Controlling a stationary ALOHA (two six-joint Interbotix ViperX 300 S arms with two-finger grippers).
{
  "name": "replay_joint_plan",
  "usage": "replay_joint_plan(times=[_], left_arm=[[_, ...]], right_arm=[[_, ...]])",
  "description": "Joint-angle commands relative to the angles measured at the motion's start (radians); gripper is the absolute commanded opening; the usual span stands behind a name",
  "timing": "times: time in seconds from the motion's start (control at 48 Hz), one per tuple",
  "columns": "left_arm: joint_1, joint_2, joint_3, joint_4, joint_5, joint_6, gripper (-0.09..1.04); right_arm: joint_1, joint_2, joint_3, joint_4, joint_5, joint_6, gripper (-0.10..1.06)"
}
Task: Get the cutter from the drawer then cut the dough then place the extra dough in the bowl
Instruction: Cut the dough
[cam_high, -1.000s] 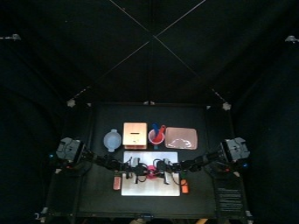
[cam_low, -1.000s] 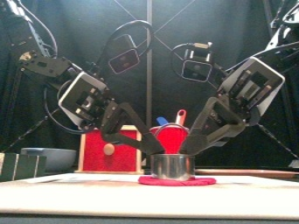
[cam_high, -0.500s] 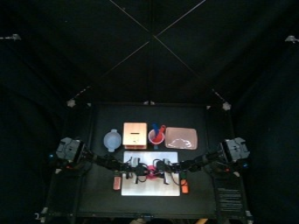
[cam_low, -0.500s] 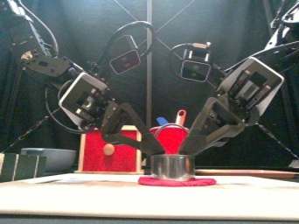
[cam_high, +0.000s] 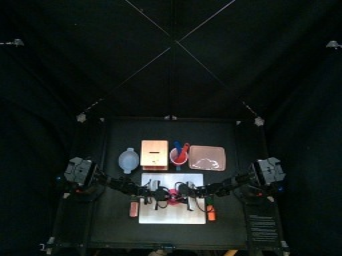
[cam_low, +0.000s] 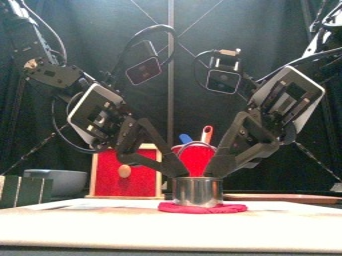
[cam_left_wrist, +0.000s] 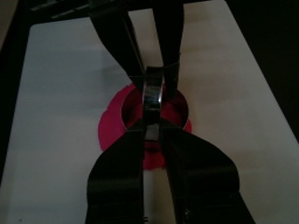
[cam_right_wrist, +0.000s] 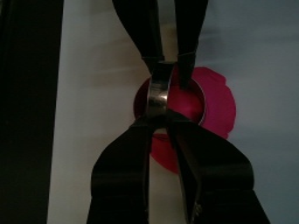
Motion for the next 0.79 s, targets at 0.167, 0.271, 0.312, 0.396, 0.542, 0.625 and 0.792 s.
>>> replay_joint_plan(times=[0.167, 0.271, 0.312, 0.396, 0.542, 0.625, 0.792], left_arm=[[-0.032, 0.086, 0.014, 0.005, 0.066, -0.005, 0.48], [-0.032, 0.089, 0.014, 0.005, 0.066, -0.005, 0.48], [-0.032, 0.091, 0.012, 0.005, 0.066, -0.005, 0.48], [-0.034, 0.092, 0.006, 0.005, 0.072, -0.003, 0.48], [-0.035, 0.098, 0.002, 0.005, 0.092, -0.003, 0.48], [-0.037, 0.098, 0.002, 0.005, 0.100, -0.005, 0.48], [-0.044, 0.087, 0.005, 0.005, 0.103, -0.005, 0.48]], right_arm=[[0.006, 0.098, 0.008, 0.006, 0.054, 0.011, 0.44], [0.006, 0.107, 0.003, 0.005, 0.061, 0.012, 0.44], [0.006, 0.110, 0.002, 0.005, 0.066, 0.012, 0.44], [0.006, 0.117, -0.003, 0.006, 0.077, 0.012, 0.44], [0.006, 0.120, -0.008, 0.006, 0.087, 0.009, 0.44], [0.006, 0.118, -0.006, 0.005, 0.089, 0.009, 0.44], [-0.002, 0.106, 0.002, 0.003, 0.098, 0.006, 0.44]])
